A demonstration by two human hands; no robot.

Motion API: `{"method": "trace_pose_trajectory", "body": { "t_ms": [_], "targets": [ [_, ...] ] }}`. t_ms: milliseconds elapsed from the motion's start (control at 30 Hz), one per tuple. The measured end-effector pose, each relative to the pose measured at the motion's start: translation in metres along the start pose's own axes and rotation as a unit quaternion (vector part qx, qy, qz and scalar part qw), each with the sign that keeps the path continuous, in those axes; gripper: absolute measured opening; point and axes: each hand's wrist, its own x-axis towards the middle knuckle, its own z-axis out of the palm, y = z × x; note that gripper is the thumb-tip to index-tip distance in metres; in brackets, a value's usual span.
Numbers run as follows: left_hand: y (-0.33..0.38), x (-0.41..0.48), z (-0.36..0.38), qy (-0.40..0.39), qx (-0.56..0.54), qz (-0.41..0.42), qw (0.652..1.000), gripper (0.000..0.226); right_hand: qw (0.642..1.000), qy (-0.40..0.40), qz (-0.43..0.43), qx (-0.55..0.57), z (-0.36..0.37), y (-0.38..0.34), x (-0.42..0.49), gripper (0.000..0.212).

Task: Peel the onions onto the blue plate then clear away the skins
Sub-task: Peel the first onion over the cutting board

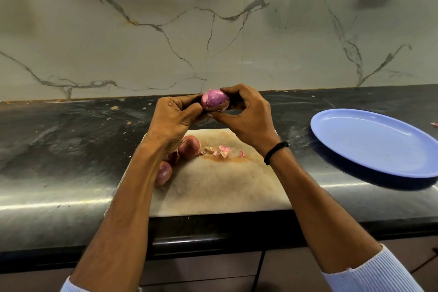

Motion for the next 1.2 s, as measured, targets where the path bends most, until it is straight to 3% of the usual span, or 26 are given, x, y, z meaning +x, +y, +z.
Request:
{"method": "trace_pose_trajectory", "body": {
  "t_ms": [200,400,600,1067,1200],
  "targets": [
    [-0.003,0.003,-0.001,-0.019,-0.018,-0.016,1.0,0.032,1.0,0.0,0.005,-0.002,0.0,0.001,0.0,0.053],
    [0.005,0.005,0.01,0.014,-0.125,-0.065,0.99,0.032,0.999,0.036,0.017,-0.018,0.001,0.002,0.0,0.051],
    [0.005,0.0,0.011,-0.019,-0.041,-0.005,0.999,0.042,0.998,0.047,0.025,-0.029,0.003,0.0,0.0,0.048],
    [0.0,0.0,0.008,0.087,0.075,0.082,0.99,0.027,0.999,0.017,0.006,-0.033,0.006,0.002,0.0,0.068],
    [0.0,0.002,0.01,0.096,0.109,0.087,0.986,0.024,0.997,0.016,-0.021,-0.066,0.006,0.005,-0.001,0.064]
  ]
}}
